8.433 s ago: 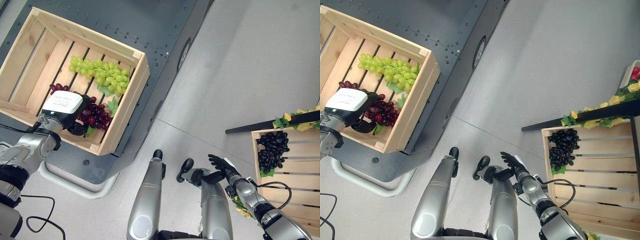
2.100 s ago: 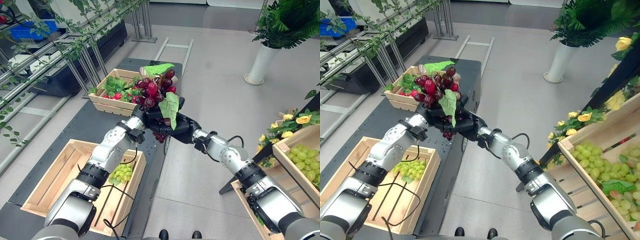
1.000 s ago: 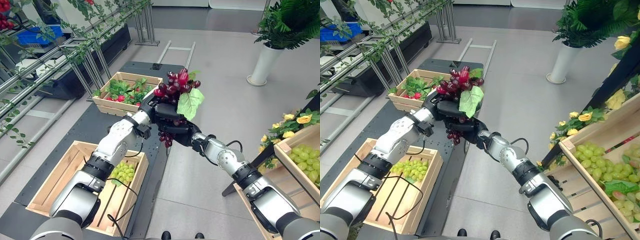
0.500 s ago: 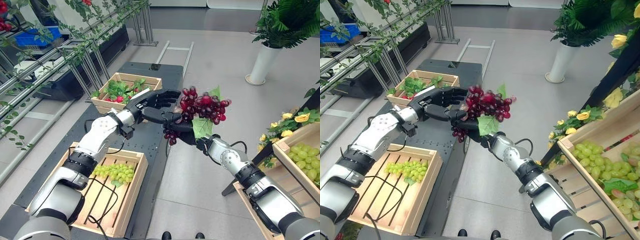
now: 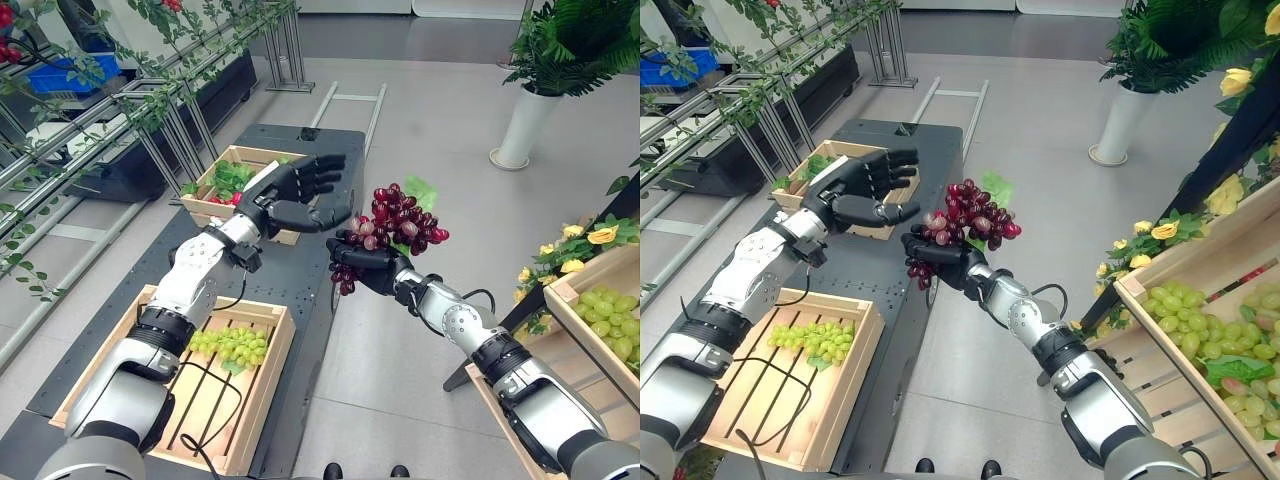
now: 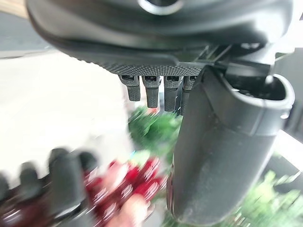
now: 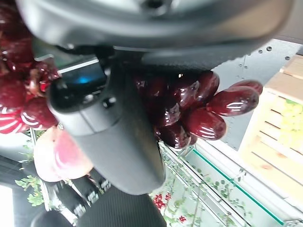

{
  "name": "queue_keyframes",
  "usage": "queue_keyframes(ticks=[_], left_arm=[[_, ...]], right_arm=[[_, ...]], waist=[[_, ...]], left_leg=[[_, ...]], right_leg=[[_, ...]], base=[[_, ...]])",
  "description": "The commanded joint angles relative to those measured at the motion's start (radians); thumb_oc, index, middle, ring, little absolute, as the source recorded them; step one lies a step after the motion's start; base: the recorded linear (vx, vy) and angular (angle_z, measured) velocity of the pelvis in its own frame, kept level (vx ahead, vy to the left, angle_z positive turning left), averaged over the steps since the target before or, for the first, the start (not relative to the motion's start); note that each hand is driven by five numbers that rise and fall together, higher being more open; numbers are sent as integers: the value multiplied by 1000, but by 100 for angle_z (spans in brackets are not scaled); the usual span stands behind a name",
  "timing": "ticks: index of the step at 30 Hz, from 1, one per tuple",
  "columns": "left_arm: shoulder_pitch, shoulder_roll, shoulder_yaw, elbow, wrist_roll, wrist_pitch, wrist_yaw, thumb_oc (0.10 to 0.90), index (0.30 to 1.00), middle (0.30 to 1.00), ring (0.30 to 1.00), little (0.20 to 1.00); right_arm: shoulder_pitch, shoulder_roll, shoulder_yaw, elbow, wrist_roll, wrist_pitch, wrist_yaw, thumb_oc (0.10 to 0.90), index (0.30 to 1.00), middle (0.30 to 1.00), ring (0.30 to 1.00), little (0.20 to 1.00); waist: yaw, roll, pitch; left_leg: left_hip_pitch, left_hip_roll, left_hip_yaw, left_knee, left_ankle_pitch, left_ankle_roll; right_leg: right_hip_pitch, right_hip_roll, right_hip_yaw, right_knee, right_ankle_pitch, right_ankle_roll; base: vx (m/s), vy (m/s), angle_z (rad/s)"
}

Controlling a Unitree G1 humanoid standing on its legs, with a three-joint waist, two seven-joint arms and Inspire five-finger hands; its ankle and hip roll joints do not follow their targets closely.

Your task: Pick up the fruits from the basket on one side to the basket on the other side

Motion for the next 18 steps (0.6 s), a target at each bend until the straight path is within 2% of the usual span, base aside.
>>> queue_keyframes(ticks=[1, 4, 13, 18], left_arm=[[-7, -12, 110, 81, -92, -173, 76, 800, 900, 900, 900, 900], [27, -39, 134, 70, -72, -195, 104, 800, 900, 900, 900, 900], [147, -77, 178, 55, -39, -186, 101, 800, 900, 900, 900, 900], [240, -84, 186, 75, -14, -184, 35, 800, 900, 900, 900, 900]], right_arm=[[-21, 50, -115, 6, 29, -135, 84, 400, 300, 300, 300, 300], [5, 49, -127, 8, 14, -120, 76, 400, 300, 300, 300, 300], [140, 23, -171, 65, -40, -114, 119, 400, 300, 300, 300, 300], [264, 15, -206, 103, -104, -131, 167, 400, 300, 300, 300, 300]], waist=[[23, -33, -150], [21, -37, -149], [11, -38, -139], [0, -34, -123]], left_leg=[[-26, -21, -10, -1, -51, -29], [-27, -21, -11, -1, -52, -29], [-21, -20, 2, -1, -55, -25], [-21, -21, 15, -1, -56, -20]], right_leg=[[0, -11, 5, 3, -8, -19], [-1, -10, 8, 3, -8, -20], [-2, -7, 22, 3, -2, -18], [-8, -5, 35, 3, 4, -13]], base=[[0, 0, 0], [0, 0, 0], [16, 8, -1], [44, 28, -4]])
